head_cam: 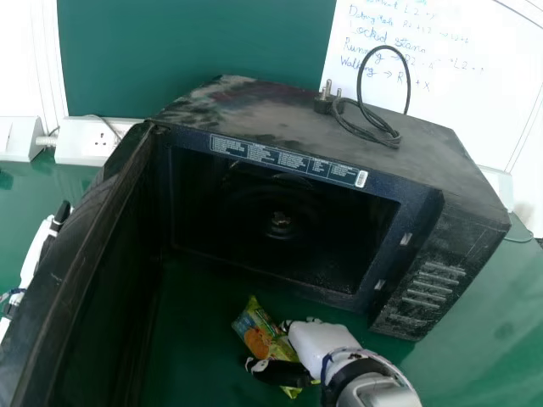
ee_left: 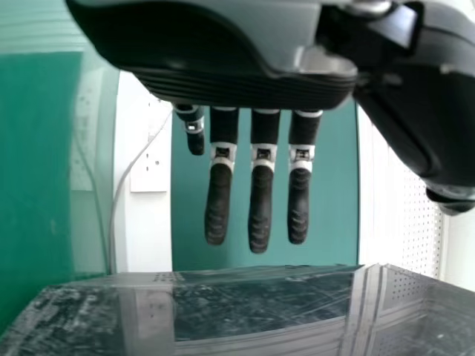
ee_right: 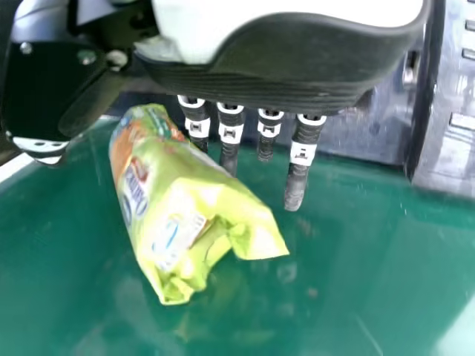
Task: Put biscuit inside oven
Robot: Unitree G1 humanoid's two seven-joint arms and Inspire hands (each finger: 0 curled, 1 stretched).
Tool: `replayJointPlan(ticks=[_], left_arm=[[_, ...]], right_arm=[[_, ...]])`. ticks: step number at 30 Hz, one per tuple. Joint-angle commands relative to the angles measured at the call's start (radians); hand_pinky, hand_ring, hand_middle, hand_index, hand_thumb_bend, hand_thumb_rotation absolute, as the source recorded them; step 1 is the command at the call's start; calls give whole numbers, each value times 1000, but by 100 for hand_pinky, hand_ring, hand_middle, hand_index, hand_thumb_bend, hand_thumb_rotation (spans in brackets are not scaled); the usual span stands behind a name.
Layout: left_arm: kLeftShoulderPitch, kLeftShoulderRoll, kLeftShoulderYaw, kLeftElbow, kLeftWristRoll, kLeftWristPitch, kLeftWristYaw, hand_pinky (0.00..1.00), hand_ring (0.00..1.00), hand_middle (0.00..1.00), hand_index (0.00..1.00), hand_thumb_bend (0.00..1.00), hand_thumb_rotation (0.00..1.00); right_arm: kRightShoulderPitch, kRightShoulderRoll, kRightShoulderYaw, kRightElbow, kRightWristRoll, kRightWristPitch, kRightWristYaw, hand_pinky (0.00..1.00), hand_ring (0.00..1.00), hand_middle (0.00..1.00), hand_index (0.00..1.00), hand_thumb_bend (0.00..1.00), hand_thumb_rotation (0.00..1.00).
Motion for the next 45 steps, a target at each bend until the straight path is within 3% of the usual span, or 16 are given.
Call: replayJointPlan(ticks=[1,13,20,31,45], left_arm=[[-4,9,5,14,-10,-18,-10,32,38,44,48,52,8],[-2,8,6,7,-17,-20,-19,32,38,44,48,52,8],[-7,8,7,19,-15,-29,-20,32,39,44,48,52,8],[-2,5,2,-2,-8,-23,-9,32,38,43,48,52,8],[-3,4,-1,-15,-4,-11,-3,31,38,43,48,52,8]], right_arm=[[27,15,-2,-3,-8,-15,-6,71,85,89,91,88,57],[52,41,-20,14,-41,-46,-25,68,83,88,91,87,54],[73,43,-13,28,-64,-75,-49,72,85,89,91,87,54],[160,54,37,83,-157,-111,-218,72,84,89,91,91,52],[213,48,69,147,-201,-124,-353,66,80,89,91,92,51]])
